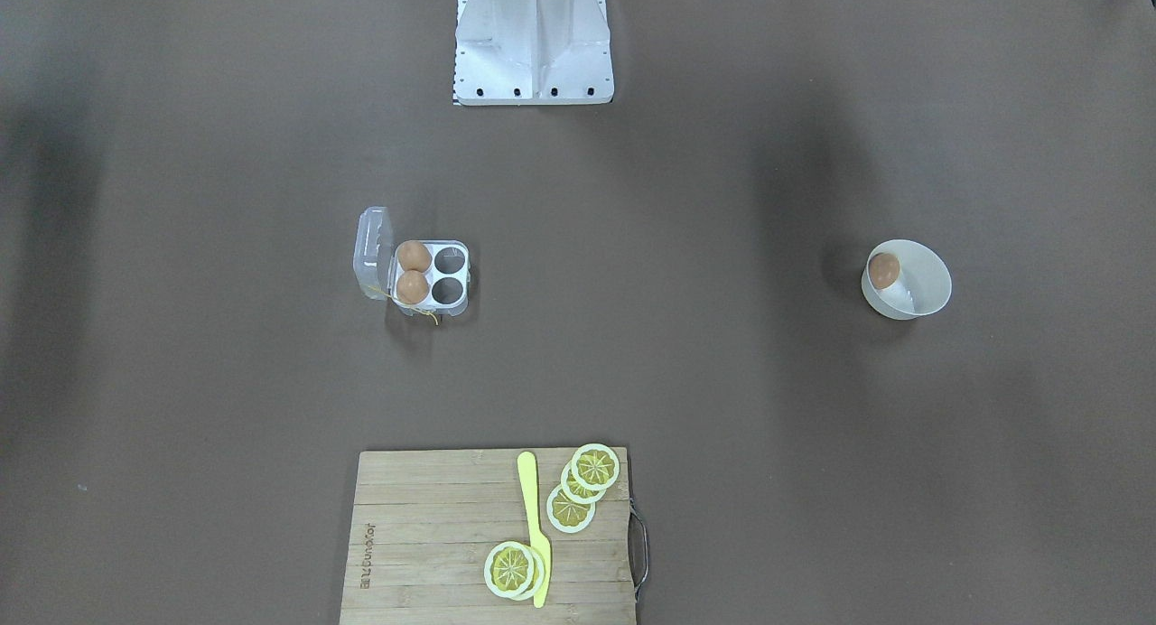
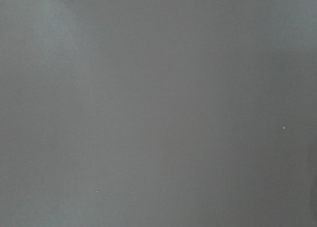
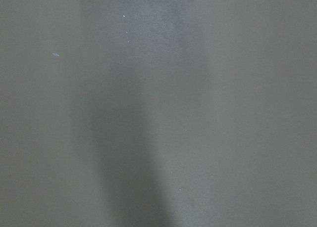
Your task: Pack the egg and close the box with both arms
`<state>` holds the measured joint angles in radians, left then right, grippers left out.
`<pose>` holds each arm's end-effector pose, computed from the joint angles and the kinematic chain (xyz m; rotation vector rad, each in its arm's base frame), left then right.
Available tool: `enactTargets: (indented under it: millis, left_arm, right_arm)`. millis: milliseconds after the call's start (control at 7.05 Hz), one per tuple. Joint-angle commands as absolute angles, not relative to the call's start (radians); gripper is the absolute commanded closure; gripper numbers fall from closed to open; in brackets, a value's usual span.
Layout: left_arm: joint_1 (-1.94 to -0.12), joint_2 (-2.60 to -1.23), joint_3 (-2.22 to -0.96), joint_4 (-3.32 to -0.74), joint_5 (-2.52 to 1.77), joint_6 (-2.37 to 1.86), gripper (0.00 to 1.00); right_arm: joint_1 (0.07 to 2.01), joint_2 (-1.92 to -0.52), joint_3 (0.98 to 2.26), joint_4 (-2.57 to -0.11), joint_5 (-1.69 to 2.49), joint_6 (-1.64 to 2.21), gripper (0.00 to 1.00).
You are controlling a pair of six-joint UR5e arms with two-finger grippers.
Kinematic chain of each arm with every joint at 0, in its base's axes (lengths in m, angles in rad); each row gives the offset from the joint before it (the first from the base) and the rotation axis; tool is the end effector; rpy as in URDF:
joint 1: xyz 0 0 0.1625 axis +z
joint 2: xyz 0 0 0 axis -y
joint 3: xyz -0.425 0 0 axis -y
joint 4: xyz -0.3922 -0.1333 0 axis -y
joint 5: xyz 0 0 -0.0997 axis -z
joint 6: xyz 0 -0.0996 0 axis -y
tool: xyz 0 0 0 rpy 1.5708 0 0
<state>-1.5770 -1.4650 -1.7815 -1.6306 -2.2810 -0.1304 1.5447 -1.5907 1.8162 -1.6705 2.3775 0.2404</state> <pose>-0.0712 -0.4555 0.6022 0.1135 0.7170 -0.0721 0.0488 -0.4828 0.5556 0.0108 -0.8150 0.1516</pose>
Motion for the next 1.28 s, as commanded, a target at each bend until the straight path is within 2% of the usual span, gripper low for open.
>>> enactTargets:
  millis: [0,426,994,1135]
  left_arm:
    - [-1.577,-1.466,-1.782,-1.629,-2.281,-0.13,0.02]
    - [-1.563,-1.509,-1.833,-1.652,-2.42,-0.146,0.02]
    - [-1.497,-1.568,-1.827,-1.655,-2.488,-0.289,0.02]
    - [-1.406,-1.592,-1.841,-1.672,-2.481,-0.405,0.02]
  right_arm:
    - [1.545,-1.591,1.816,-1.671,2.378,0.241,0.0]
    - [1.545,-1.591,1.818,-1.671,2.385,0.244,0.0]
    - [1.543,-1.589,1.816,-1.671,2.39,0.244,0.0]
    - [1.545,-1.589,1.815,-1.671,2.39,0.244,0.0]
